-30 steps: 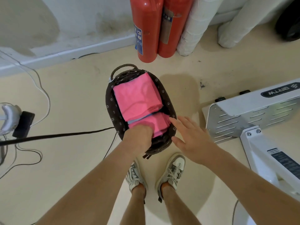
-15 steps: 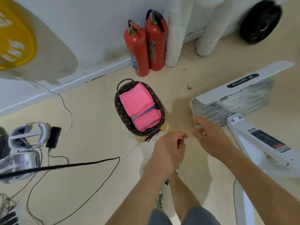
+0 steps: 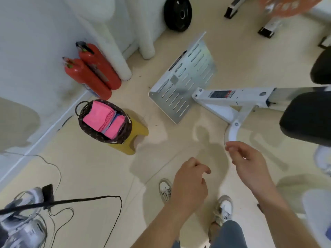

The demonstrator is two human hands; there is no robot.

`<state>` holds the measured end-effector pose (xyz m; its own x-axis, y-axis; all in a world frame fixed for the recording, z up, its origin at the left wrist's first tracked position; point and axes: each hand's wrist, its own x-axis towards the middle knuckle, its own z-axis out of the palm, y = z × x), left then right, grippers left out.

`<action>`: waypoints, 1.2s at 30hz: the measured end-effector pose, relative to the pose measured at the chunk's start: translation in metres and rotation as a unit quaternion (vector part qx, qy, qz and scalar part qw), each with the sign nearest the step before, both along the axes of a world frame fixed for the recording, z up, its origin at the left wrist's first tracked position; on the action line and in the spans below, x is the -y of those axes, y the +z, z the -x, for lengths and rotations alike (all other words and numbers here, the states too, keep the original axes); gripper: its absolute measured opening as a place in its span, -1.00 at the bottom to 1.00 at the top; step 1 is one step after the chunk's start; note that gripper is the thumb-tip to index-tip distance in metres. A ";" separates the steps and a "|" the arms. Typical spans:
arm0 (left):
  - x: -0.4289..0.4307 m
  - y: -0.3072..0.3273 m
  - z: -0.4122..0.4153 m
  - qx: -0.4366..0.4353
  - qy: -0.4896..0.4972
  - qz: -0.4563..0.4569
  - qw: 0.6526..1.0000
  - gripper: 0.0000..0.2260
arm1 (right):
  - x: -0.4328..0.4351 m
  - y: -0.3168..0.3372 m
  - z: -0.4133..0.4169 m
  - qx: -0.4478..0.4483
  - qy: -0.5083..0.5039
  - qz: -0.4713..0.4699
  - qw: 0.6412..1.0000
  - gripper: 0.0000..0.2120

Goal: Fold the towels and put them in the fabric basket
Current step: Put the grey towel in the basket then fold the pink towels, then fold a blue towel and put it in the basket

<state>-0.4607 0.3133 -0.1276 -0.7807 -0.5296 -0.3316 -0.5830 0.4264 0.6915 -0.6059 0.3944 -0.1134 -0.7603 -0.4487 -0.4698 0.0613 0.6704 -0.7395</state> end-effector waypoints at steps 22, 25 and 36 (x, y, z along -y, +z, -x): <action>-0.474 -0.046 0.186 0.092 -0.303 -0.057 0.947 -0.76 | -0.573 -0.056 0.052 0.197 -0.486 0.069 0.848 -0.65; -0.515 -0.094 0.214 0.092 -0.326 -0.054 0.939 -0.80 | -0.615 -0.087 0.083 0.203 -0.513 0.064 0.832 -0.55; -0.622 -0.281 0.308 0.125 -0.402 -0.010 0.907 -0.68 | -0.703 -0.254 0.184 0.133 -0.369 -0.040 0.919 -0.51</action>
